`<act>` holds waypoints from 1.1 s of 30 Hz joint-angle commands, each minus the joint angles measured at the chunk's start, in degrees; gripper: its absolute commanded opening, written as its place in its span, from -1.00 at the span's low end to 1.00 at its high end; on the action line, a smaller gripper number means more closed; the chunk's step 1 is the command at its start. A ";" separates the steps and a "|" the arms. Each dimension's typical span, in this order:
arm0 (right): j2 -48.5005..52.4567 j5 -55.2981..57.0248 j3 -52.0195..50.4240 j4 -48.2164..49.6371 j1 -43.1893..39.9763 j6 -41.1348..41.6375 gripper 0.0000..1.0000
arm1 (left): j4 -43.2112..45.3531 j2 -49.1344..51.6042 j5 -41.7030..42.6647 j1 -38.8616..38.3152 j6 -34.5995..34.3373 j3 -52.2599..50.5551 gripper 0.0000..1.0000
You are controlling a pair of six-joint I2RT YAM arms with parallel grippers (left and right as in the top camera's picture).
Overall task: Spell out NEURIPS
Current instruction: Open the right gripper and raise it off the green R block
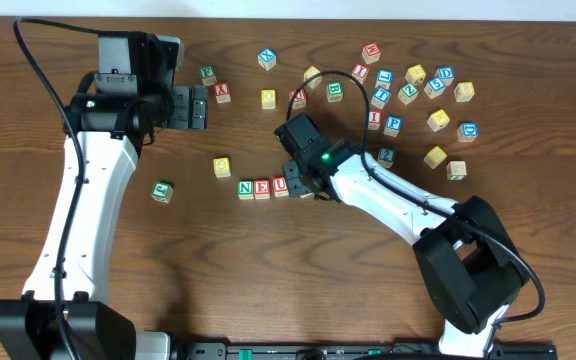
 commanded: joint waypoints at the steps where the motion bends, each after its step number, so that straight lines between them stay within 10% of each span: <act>1: 0.70 3.26 3.21 -1.75 0.37 -1.14 -0.31 | -0.02 -0.24 0.33 0.20 0.59 1.46 0.96; 33: 0.70 14.78 26.88 -20.96 -4.92 -1.49 -0.10 | -0.02 -0.24 0.33 0.20 0.59 1.46 0.96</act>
